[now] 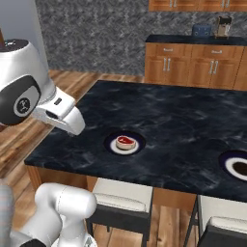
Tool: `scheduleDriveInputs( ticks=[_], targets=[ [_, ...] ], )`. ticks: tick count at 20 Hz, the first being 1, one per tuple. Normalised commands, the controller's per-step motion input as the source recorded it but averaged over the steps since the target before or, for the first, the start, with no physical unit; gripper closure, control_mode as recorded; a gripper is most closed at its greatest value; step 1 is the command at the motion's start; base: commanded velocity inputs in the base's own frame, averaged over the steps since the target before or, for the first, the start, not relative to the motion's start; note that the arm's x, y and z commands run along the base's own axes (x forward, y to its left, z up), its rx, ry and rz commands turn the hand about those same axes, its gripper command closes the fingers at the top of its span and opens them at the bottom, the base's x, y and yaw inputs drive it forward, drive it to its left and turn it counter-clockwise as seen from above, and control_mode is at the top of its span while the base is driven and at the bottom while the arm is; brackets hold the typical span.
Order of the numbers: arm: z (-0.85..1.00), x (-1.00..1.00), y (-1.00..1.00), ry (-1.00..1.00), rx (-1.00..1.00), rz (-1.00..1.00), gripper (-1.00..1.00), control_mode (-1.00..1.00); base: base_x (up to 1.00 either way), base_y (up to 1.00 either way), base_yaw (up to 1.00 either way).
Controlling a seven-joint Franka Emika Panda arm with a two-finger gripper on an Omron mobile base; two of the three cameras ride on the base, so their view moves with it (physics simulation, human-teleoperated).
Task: Transport the steak and potato to the fridge. Place the steak on the rack containing meat and place the potato on the rack containing the vegetable, ensuring meats and vegetables are on different racks.
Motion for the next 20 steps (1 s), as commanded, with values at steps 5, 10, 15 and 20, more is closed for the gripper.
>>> scheduleDriveInputs(
  ticks=[5, 10, 15, 20],
  targets=[
    [-0.49, 0.27, -0.2, 0.05, 0.0, 0.22, -1.0, -1.0, 0.0, 0.0, 0.0],
    [-0.39, 0.13, -0.22, 0.06, 0.0, 0.44, -1.0, -1.0, 0.0, 0.0, 0.0],
    [-0.17, 0.0, -0.15, 0.0, 0.0, 0.46, -1.0, -1.0, 0.0, 0.0, 0.0],
    [-0.02, 0.09, -0.15, 0.01, 0.0, 0.43, -1.0, -1.0, 0.0, 0.0, 0.0]
  ],
)
